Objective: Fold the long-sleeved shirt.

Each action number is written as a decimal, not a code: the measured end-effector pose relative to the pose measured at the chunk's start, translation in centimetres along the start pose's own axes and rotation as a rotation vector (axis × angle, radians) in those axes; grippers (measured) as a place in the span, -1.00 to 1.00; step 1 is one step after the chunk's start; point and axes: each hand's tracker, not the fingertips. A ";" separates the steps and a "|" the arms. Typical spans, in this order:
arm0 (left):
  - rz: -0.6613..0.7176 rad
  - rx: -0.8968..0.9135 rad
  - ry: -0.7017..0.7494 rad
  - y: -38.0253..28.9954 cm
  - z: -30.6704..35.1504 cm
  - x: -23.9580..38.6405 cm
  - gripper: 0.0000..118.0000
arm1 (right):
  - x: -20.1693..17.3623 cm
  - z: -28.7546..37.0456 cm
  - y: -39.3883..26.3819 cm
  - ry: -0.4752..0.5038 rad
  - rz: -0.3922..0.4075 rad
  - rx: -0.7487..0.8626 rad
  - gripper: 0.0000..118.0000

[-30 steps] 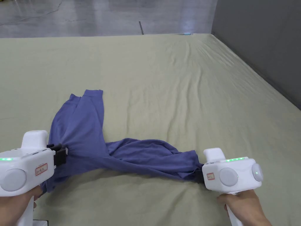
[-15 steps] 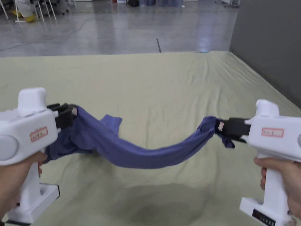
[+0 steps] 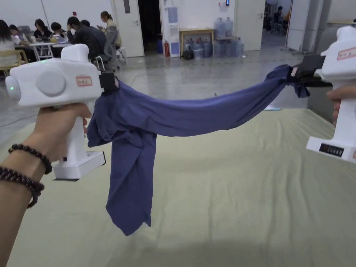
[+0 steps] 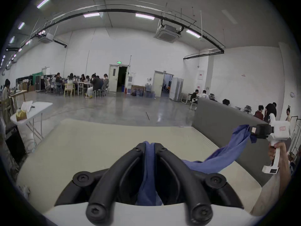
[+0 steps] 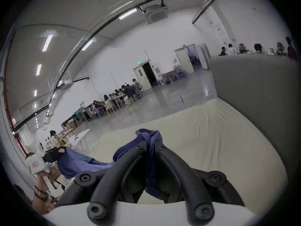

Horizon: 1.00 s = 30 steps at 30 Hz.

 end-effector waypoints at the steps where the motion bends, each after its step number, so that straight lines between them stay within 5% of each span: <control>1: -0.009 0.001 0.011 1.5 -1.0 -0.2 -0.86 | -0.5 -0.9 1.6 -0.011 0.016 0.003 -0.84; 13: -0.029 0.091 0.074 10.7 -7.1 -0.3 -0.86 | -3.0 -7.1 9.4 -0.072 0.088 0.069 -0.84; 19: -0.040 -0.049 0.069 1.6 -11.1 -1.3 -0.86 | 2.1 -11.5 1.6 -0.110 0.049 -0.052 -0.84; 26: 0.011 -0.302 0.056 -16.3 -14.8 -3.0 -0.86 | 10.0 -16.9 -13.5 -0.180 -0.050 -0.302 -0.84; 30: 0.051 -0.371 0.046 -22.0 -13.2 -3.5 -0.86 | 11.6 -15.7 -18.5 -0.199 -0.060 -0.364 -0.84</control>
